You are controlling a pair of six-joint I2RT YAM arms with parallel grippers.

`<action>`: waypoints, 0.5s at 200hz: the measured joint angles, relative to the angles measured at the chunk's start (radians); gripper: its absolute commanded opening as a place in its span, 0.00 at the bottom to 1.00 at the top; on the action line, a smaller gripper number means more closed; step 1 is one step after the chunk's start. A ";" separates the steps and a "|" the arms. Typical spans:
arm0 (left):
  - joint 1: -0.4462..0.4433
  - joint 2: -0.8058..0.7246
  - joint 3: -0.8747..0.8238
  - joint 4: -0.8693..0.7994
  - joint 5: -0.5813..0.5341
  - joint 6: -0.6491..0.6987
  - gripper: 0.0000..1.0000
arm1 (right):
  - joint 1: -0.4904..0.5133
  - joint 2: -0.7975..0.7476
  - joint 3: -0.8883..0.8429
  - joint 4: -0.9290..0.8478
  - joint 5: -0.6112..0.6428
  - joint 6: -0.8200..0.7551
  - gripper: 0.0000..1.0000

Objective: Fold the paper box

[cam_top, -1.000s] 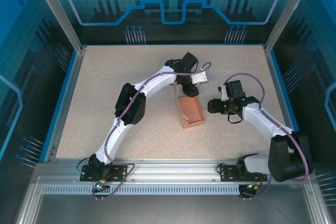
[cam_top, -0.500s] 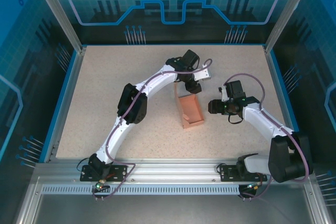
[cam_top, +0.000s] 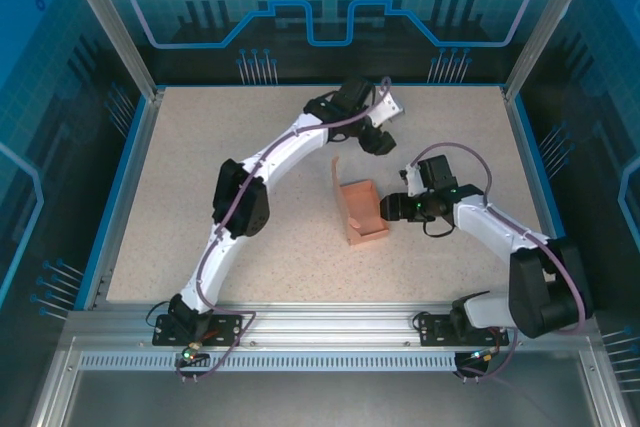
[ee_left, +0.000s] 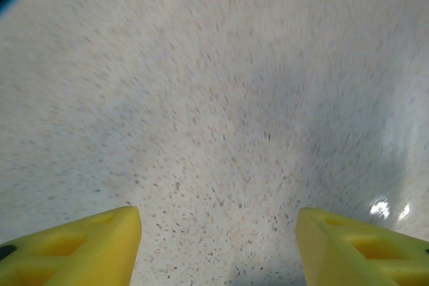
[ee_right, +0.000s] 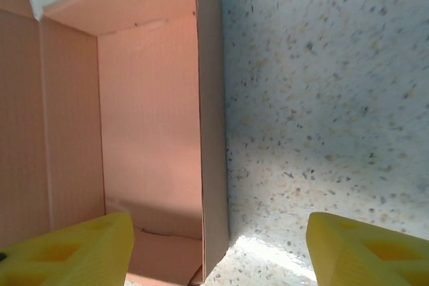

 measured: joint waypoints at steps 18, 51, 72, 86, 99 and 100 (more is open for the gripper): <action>0.026 -0.068 0.000 0.011 -0.005 -0.086 0.63 | 0.013 0.036 -0.008 0.017 -0.029 0.013 0.68; 0.082 -0.243 -0.115 0.045 -0.057 -0.212 0.63 | 0.046 0.055 -0.041 0.064 -0.084 0.053 0.66; 0.114 -0.380 -0.269 0.072 -0.114 -0.274 0.63 | 0.078 0.055 -0.058 0.098 -0.112 0.085 0.65; 0.129 -0.463 -0.379 0.095 -0.149 -0.315 0.63 | 0.107 0.055 -0.065 0.122 -0.123 0.109 0.65; 0.142 -0.538 -0.489 0.118 -0.179 -0.348 0.63 | 0.137 0.055 -0.072 0.145 -0.131 0.134 0.65; 0.142 -0.541 -0.494 0.119 -0.179 -0.350 0.63 | 0.140 0.055 -0.072 0.147 -0.132 0.135 0.65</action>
